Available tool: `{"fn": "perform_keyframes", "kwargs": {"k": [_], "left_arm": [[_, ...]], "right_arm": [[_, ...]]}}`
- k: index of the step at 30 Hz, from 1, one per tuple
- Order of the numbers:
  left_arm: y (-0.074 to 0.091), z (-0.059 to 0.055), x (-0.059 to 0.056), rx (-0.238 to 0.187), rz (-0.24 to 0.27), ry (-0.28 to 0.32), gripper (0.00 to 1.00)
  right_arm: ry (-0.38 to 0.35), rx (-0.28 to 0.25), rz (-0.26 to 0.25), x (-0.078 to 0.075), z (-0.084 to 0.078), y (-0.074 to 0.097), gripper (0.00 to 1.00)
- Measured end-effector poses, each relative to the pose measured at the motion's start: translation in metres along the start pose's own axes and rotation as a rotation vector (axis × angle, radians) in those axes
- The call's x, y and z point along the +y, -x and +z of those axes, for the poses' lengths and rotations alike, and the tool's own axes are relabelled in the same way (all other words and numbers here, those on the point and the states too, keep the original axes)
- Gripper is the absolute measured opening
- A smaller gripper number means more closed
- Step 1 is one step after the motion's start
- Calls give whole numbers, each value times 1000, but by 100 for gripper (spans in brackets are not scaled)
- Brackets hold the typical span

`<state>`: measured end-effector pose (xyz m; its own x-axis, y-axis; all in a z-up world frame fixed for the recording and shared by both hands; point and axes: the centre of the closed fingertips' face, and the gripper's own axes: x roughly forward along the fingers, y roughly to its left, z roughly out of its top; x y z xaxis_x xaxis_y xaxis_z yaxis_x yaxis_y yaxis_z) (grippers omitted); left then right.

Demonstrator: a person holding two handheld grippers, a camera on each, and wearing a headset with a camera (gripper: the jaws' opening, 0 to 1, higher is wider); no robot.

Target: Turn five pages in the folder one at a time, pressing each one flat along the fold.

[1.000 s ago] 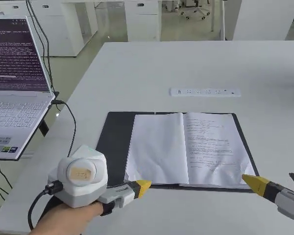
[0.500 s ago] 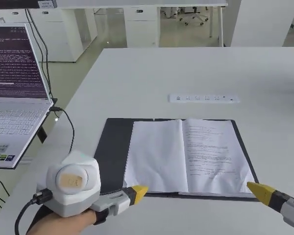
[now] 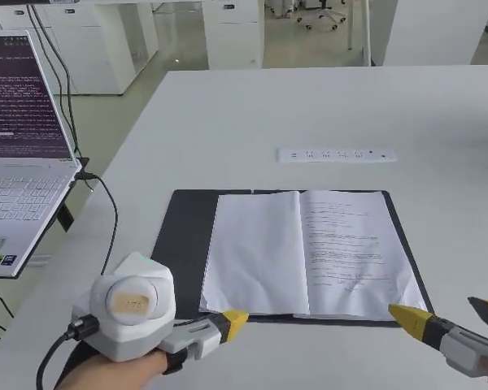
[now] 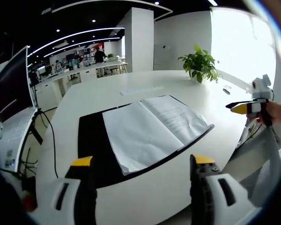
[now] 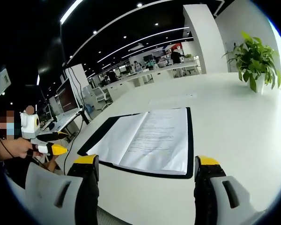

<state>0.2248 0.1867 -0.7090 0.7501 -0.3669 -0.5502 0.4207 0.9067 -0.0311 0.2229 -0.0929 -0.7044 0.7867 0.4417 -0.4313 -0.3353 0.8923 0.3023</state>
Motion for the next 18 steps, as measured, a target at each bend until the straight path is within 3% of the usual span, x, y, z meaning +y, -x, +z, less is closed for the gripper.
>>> {"fn": "perform_keyframes", "kwargs": {"k": [8, 18], "left_arm": [[-18, -3, -16, 22, -33, -31, 81], [-49, 0, -45, 34, -95, -86, 79]], "right_arm": [[1, 13, 7, 3, -3, -6, 83], [2, 27, 8, -2, -8, -16, 82]]}}
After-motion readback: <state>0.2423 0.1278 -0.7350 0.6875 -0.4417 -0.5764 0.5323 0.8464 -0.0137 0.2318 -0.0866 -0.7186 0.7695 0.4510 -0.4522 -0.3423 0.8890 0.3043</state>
